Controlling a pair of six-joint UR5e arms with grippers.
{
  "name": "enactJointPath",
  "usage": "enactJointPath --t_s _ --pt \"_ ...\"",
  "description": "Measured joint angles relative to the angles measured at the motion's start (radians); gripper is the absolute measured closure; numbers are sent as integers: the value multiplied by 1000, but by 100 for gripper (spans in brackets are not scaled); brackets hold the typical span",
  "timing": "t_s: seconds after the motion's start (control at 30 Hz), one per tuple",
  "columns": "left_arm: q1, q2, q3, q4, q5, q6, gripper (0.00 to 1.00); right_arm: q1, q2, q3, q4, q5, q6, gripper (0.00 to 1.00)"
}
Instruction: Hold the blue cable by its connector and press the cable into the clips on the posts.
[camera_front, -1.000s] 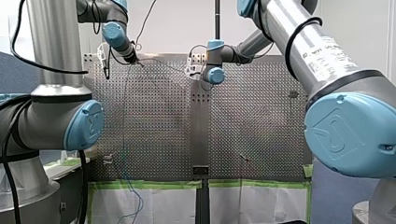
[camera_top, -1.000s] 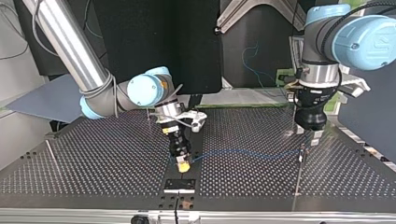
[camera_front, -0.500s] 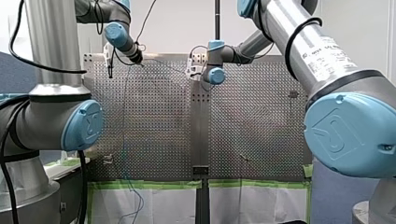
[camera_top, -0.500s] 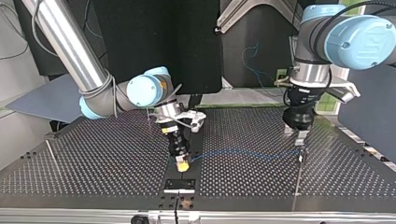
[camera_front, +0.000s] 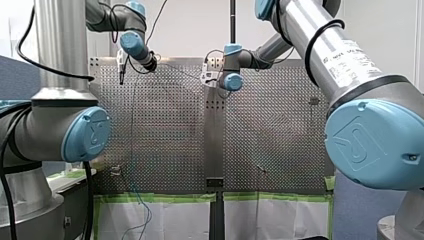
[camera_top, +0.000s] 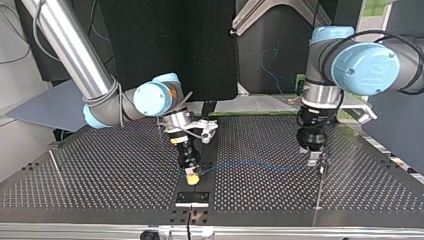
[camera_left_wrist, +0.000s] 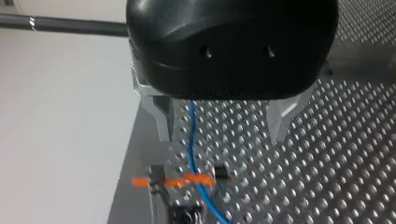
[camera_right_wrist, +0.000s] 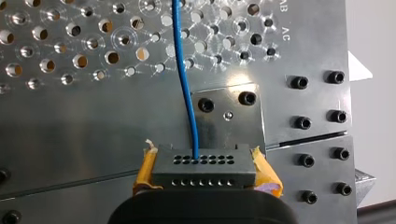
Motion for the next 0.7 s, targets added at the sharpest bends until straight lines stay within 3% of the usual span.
enactJointPath --t_s 0.27,0.7 --pt "-5 -57 14 55 -58 67 2 -1 2 0 0 0 -1 100" --pt "-23 -64 40 112 -74 72 2 4 33 0 -1 1 -4 100"
